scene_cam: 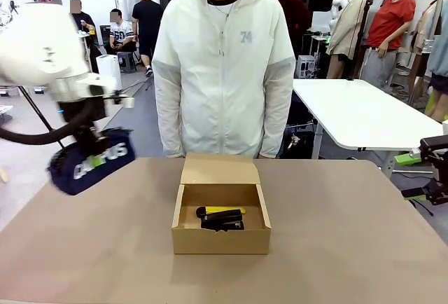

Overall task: Pack the items into the box.
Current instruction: Pick up the item indicated by the person and place it inside the Mailer Box.

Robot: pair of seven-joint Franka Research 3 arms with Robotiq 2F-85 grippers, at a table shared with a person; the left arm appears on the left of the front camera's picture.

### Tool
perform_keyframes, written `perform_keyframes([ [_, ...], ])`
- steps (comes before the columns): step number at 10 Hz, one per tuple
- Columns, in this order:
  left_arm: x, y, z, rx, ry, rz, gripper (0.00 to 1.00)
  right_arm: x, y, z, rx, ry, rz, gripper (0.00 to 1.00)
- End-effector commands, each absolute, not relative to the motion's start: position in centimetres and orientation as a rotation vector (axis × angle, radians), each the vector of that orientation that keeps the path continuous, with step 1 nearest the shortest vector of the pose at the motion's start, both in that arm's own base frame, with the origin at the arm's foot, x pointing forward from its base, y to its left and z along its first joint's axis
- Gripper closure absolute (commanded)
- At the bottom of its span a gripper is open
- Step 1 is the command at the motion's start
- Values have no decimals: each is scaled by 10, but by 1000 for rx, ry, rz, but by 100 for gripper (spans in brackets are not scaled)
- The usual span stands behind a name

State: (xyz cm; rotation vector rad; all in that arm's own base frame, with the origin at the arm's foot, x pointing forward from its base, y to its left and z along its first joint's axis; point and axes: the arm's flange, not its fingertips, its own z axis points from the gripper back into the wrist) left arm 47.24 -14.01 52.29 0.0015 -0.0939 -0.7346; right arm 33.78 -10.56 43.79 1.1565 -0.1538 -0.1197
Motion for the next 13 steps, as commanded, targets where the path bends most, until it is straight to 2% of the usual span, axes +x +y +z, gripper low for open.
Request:
perform_keyframes([
  [1,502,-207,527,-53,-169,-1009,100,337,-108,442,1153,-145,-114,0],
  [4,504,-320,507,-119,-168,-1413,100,337,-108,442,1153,-145,-114,0],
  [5,496,-346,499,-225,-190,-1505,100,337,-108,442,1153,-145,-114,0],
  [7,476,-376,483,-249,-160,-1590,100,337,-108,442,1153,-145,-114,0],
  [9,473,-392,459,-167,-62,-1600,100,337,-108,442,1153,-145,-114,0],
  [13,481,-401,399,-145,48,-1503,100,337,-108,442,1153,-145,-114,0],
])
